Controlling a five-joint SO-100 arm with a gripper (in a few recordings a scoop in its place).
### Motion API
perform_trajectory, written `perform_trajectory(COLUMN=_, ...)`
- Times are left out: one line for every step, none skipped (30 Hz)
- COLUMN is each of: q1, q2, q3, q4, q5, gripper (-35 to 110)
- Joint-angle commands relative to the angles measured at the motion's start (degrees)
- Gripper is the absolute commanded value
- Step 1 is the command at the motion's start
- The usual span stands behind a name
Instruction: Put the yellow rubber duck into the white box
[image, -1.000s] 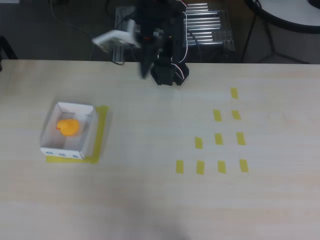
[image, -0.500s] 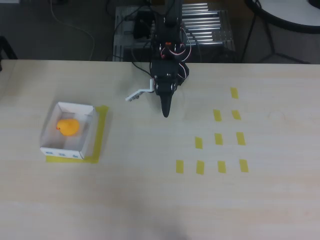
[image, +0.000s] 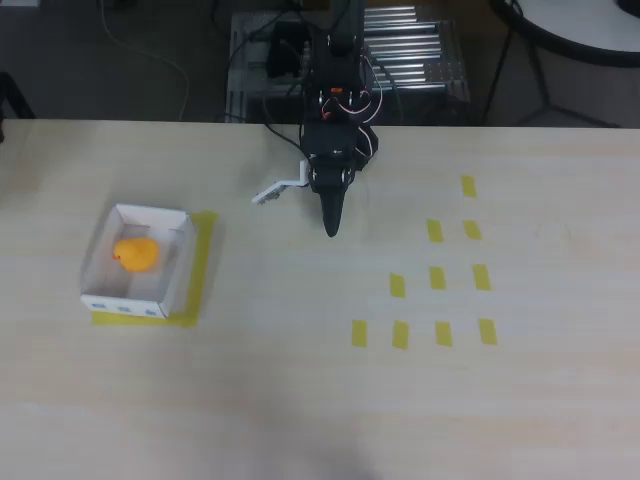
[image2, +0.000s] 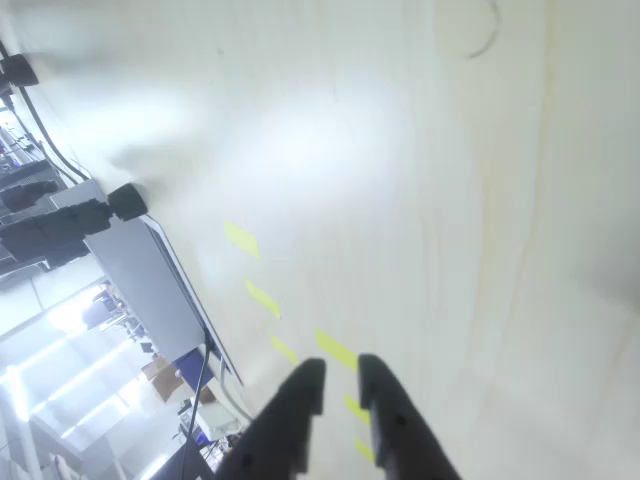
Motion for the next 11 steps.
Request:
perform_trajectory(q1=-0.44, q2=2.90, q3=0.88, q4=-0.70, q5=0.88, gripper=1)
perform_trajectory(q1=-0.44, q2=2.90, q3=0.88, q4=-0.70, q5=0.88, gripper=1)
perform_trajectory(q1=-0.44, q2=2.90, q3=0.88, q4=-0.70, q5=0.88, gripper=1)
perform_trajectory(q1=-0.44, q2=2.90, q3=0.88, q4=-0.70, q5=0.88, gripper=1)
perform_trajectory(q1=-0.44, q2=2.90, q3=0.88, q4=-0.70, q5=0.88, gripper=1)
perform_trajectory(q1=-0.44, q2=2.90, q3=0.88, q4=-0.70, q5=0.88, gripper=1)
perform_trajectory(q1=-0.44, q2=2.90, q3=0.88, q4=-0.70, q5=0.88, gripper=1)
perform_trajectory(q1=-0.44, q2=2.90, q3=0.88, q4=-0.70, q5=0.88, gripper=1)
perform_trajectory(q1=-0.44, q2=2.90, q3=0.88, q4=-0.70, q5=0.88, gripper=1)
perform_trajectory(q1=-0.44, q2=2.90, q3=0.88, q4=-0.70, q5=0.88, gripper=1)
perform_trajectory(q1=-0.44, q2=2.90, q3=0.88, q4=-0.70, q5=0.88, gripper=0)
